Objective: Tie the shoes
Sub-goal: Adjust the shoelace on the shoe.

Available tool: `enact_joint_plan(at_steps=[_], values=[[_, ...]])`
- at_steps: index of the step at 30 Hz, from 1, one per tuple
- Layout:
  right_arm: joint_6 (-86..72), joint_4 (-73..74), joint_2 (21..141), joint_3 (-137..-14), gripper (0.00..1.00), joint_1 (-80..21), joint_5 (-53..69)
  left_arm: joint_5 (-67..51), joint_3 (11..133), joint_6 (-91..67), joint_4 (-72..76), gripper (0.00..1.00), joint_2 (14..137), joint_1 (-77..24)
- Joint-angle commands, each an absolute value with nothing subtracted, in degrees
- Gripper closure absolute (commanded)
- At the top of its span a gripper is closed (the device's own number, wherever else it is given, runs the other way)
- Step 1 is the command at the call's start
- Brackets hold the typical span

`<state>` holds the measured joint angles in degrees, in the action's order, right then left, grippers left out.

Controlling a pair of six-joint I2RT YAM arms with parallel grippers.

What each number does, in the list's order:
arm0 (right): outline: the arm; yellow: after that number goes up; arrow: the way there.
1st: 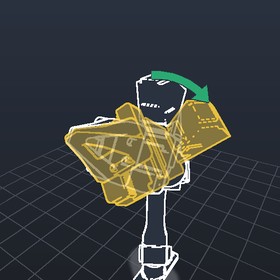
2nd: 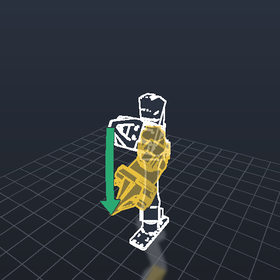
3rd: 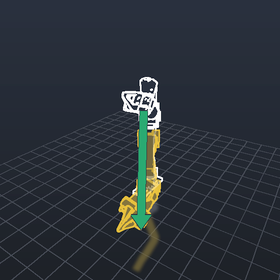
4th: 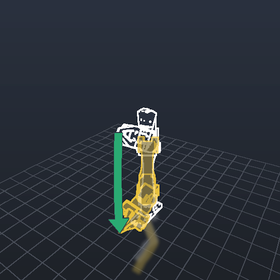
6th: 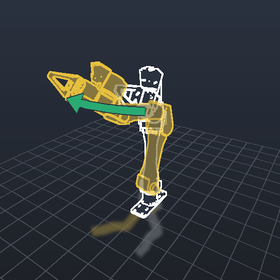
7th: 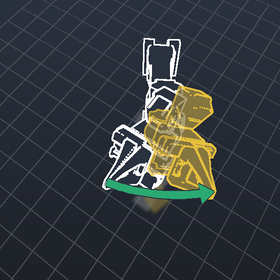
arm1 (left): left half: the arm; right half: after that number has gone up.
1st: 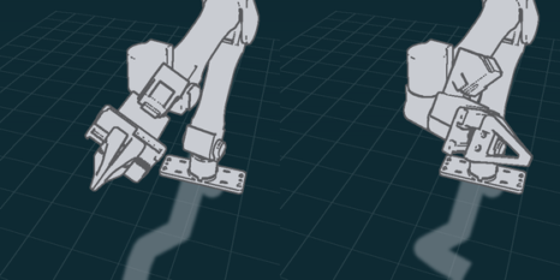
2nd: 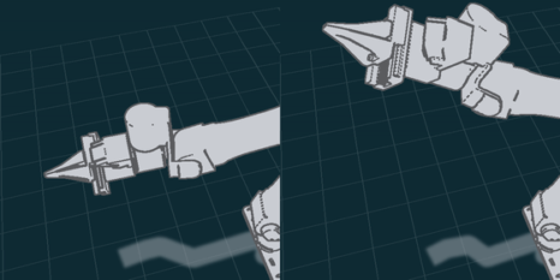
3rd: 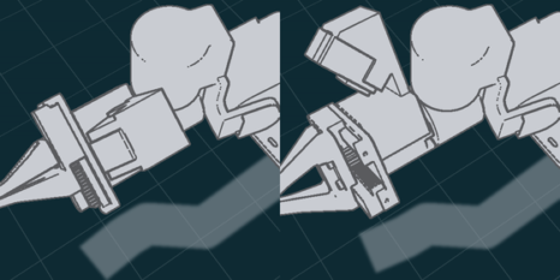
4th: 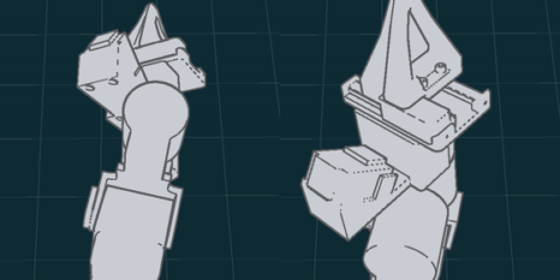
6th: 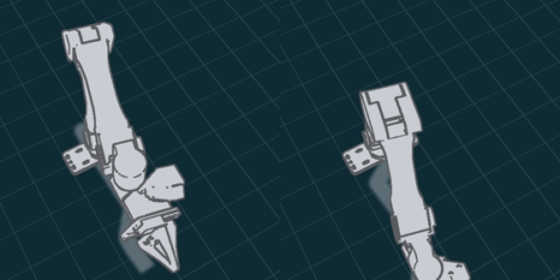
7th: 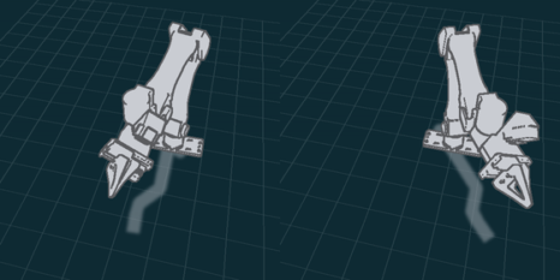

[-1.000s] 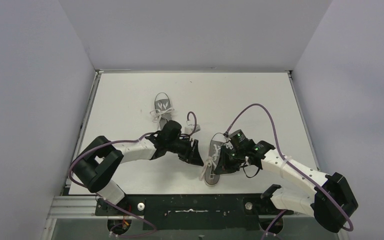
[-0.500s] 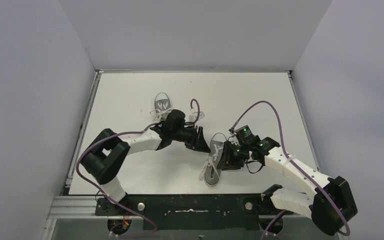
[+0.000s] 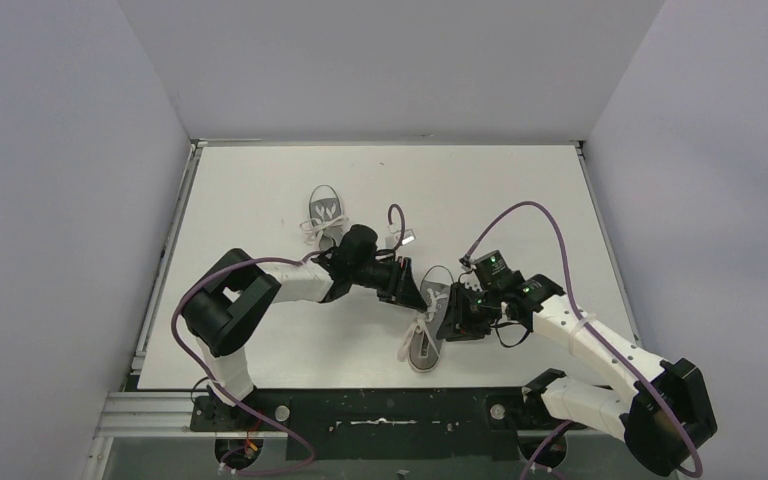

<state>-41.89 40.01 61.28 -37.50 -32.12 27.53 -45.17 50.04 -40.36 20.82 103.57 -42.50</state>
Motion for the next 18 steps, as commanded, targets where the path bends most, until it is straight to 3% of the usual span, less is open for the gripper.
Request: enact_joint_plan(at_steps=[1, 11, 18], values=[[-40.4, 40.0, 60.3, -40.6, 0.73, -31.5, 28.3, -46.7, 49.7, -41.1, 25.6, 0.67, 103.8, -43.5], [-40.2, 39.9, 59.8, -39.7, 0.74, -31.5, 28.6, -46.7, 48.0, -41.3, 26.2, 0.73, 102.8, -43.6], [-40.5, 36.2, 61.5, -39.8, 0.73, -31.2, 29.2, -46.6, 47.7, -42.4, 27.7, 0.84, 102.9, -43.6]])
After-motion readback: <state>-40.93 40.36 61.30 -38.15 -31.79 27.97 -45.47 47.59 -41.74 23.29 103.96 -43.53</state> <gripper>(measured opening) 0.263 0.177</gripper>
